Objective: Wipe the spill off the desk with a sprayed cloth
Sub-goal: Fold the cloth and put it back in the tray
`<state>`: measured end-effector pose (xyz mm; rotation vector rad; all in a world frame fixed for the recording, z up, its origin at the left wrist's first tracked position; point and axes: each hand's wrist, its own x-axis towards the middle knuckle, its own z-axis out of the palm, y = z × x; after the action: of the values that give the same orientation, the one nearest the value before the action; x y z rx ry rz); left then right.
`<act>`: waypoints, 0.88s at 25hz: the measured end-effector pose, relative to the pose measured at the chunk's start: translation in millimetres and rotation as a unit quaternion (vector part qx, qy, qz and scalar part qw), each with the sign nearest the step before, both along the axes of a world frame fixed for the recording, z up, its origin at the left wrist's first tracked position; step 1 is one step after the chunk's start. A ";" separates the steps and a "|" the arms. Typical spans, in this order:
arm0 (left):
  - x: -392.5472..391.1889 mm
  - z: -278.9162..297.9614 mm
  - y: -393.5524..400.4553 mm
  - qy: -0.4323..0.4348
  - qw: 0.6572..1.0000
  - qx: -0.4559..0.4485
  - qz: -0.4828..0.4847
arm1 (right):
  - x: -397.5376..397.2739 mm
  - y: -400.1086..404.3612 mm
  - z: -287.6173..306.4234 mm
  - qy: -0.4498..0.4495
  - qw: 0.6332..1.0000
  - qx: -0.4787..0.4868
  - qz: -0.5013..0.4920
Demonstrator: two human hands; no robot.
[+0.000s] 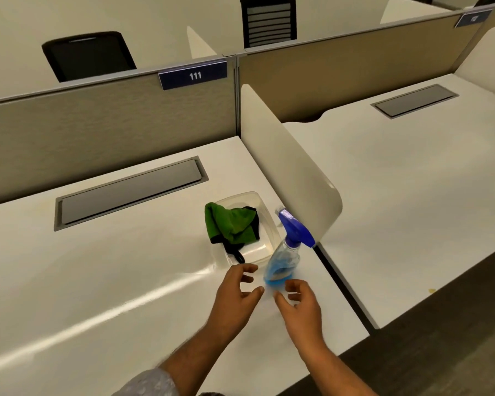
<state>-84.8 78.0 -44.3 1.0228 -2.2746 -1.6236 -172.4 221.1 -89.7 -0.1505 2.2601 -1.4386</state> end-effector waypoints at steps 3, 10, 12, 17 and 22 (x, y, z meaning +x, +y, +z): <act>-18.9 2.1 3.4 -0.014 0.999 -0.030 -0.001 | -24.8 7.4 -2.1 0.020 1.000 -0.002 -0.012; -42.3 3.7 11.6 -0.022 0.996 -0.079 -0.031 | -54.9 0.6 13.6 0.063 0.992 -0.039 0.100; -40.0 5.8 12.6 -0.016 0.997 -0.077 -0.022 | -53.1 4.5 19.8 0.082 0.991 -0.041 0.098; -25.6 21.4 5.0 0.042 0.995 -0.092 -0.023 | -49.7 7.4 43.7 0.127 0.983 -0.085 0.106; -25.5 47.9 -22.6 0.085 0.989 -0.116 -0.012 | -55.9 -22.5 67.8 0.160 0.973 -0.116 0.118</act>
<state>-110.3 55.4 3.6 0.7725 -2.3007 -1.3553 -228.3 198.6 -21.9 -0.7489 2.2123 -1.6350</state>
